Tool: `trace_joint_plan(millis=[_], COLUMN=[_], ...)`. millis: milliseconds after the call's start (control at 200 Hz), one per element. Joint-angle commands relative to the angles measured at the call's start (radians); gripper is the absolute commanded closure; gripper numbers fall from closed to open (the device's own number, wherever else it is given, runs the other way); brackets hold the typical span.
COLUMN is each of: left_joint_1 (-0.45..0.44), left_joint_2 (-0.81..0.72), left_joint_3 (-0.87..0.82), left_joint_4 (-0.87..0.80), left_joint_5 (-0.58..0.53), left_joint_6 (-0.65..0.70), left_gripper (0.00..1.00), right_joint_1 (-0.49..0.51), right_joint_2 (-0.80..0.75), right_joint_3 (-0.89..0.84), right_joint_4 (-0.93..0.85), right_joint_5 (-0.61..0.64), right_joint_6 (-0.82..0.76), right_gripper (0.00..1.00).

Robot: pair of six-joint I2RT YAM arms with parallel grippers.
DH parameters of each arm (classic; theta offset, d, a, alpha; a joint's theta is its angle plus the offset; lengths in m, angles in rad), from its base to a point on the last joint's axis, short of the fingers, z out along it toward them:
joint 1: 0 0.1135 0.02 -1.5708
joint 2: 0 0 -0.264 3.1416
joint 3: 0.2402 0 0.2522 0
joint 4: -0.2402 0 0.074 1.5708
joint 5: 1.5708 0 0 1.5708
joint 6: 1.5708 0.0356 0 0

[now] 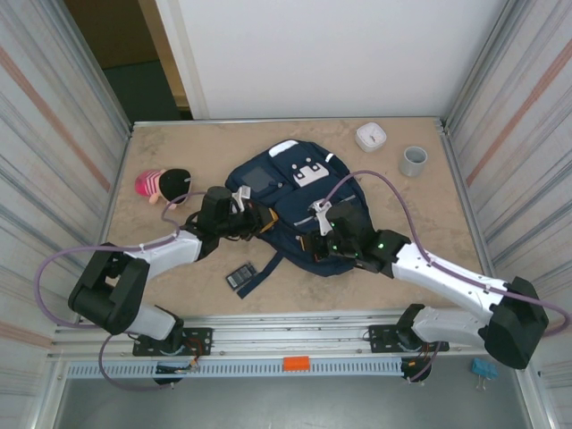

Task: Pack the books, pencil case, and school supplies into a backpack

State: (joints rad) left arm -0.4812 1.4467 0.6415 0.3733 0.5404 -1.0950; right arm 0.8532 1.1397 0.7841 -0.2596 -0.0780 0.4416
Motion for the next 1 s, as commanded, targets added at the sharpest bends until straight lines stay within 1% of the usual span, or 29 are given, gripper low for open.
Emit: trace_joint_plan(millis=[0, 45, 105, 150, 225, 251, 291, 346, 406, 496, 601, 656, 682, 767, 822, 907, 992], left_joint_1=[0.083, 0.096, 0.109, 0.116, 0.121, 0.122, 0.124, 0.124, 0.124, 0.124, 0.12, 0.117, 0.115, 0.108, 0.104, 0.103, 0.102], left_joint_2=[0.013, 0.005, -0.003, -0.009, -0.02, -0.024, -0.028, -0.028, -0.023, -0.01, 0.004, 0.006, 0.005, -0.028, -0.064, -0.135, -0.198], left_joint_3=[0.013, 0.011, 0.007, 0.008, 0.008, 0.008, 0.009, 0.011, 0.016, 0.023, 0.023, 0.024, 0.024, 0.026, 0.036, 0.043, 0.066], left_joint_4=[-0.009, -0.023, -0.03, -0.037, -0.048, -0.051, -0.053, -0.055, -0.054, -0.045, -0.021, -0.019, -0.02, -0.061, -0.134, -0.237, -0.349], left_joint_5=[-0.254, -0.256, -0.252, -0.24, -0.231, -0.229, -0.224, -0.215, -0.197, -0.174, -0.145, -0.131, -0.127, -0.133, -0.159, -0.209, -0.251], left_joint_6=[0.048, 0.06, 0.069, 0.076, 0.088, 0.092, 0.097, 0.103, 0.104, 0.108, 0.101, 0.104, 0.109, 0.157, 0.215, 0.301, 0.434], left_gripper=[0.9, 0.9, 0.9, 0.9, 0.9, 0.9, 0.89, 0.89, 0.89, 0.87, 0.85, 0.79, 0.75, 0.52, 0.4, 0.3, 0.23], right_joint_1=[0.002, -0.013, -0.027, -0.044, -0.112, -0.143, -0.196, -0.256, -0.294, -0.302, -0.301, -0.302, -0.303, -0.306, -0.306, -0.31, -0.327], right_joint_2=[-0.011, -0.015, -0.027, -0.036, -0.059, -0.069, -0.084, -0.105, -0.123, -0.117, -0.082, -0.053, -0.039, 0.021, 0.061, 0.12, 0.179], right_joint_3=[0.065, 0.066, 0.056, 0.049, 0.036, 0.031, 0.022, 0.01, -0.004, -0.011, -0.032, -0.038, -0.036, -0.027, -0.021, -0.006, 0.009], right_joint_4=[-0.139, -0.166, -0.168, -0.167, -0.168, -0.167, -0.165, -0.162, -0.164, -0.18, -0.134, -0.113, -0.107, -0.088, -0.064, -0.035, 0.012], right_joint_5=[0.052, 0.052, -0.009, -0.073, -0.188, -0.227, -0.291, -0.355, -0.384, -0.386, -0.421, -0.427, -0.425, -0.433, -0.45, -0.448, -0.444], right_joint_6=[0.058, 0.061, 0.045, 0.042, 0.056, 0.064, 0.081, 0.105, 0.121, 0.124, 0.144, 0.161, 0.167, 0.175, 0.182, 0.209, 0.25], right_gripper=[1.0, 1.0, 0.99, 0.87, 0.61, 0.55, 0.5, 0.47, 0.46, 0.43, 0.43, 0.42, 0.42, 0.42, 0.42, 0.42, 0.41])
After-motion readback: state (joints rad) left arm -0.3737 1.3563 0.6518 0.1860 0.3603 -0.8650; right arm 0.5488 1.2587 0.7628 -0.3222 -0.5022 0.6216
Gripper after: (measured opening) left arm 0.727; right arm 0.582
